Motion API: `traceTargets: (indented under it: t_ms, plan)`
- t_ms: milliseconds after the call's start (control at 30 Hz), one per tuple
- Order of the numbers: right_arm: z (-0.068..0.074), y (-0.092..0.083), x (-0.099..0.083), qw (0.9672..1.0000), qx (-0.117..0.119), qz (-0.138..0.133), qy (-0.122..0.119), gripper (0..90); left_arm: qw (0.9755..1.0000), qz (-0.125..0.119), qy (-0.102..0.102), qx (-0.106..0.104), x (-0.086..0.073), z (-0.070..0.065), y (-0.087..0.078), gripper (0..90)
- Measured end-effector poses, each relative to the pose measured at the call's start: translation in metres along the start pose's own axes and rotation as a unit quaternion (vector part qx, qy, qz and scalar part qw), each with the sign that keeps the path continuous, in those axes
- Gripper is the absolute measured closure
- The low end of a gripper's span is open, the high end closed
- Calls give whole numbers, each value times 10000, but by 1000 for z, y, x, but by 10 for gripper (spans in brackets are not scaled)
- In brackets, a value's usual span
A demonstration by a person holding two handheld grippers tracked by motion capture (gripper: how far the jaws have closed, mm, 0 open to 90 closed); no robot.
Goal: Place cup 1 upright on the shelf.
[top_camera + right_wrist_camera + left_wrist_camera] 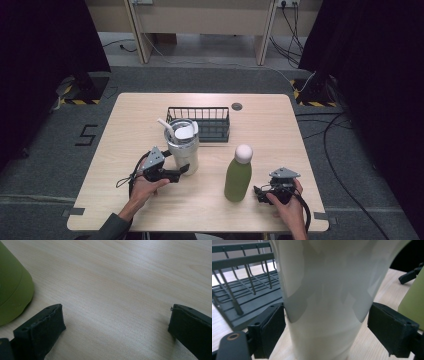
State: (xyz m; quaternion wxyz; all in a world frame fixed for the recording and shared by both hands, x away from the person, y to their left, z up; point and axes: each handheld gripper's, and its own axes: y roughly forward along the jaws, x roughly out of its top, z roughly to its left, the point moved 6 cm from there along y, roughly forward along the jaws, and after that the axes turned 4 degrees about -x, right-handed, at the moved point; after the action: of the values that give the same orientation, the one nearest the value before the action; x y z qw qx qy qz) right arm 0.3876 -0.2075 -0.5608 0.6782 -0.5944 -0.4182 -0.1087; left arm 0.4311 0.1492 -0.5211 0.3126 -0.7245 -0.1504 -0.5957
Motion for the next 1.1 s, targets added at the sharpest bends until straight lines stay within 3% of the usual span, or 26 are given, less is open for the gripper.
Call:
traceTargets:
  t_ms: [133, 800, 1100]
  plan:
    - [0, 0, 0, 10000, 0, 0, -2, 3, 9999, -82, -140, -7, -1, 0, 5, 113]
    - [1, 0, 0, 10000, 26, 3, -22, 4, 9998, -157, -97, 75, -1, 2, 26, 76]
    - [1, 0, 0, 10000, 51, -11, -59, 4, 9994, -316, -83, 59, -1, 2, 30, 79]
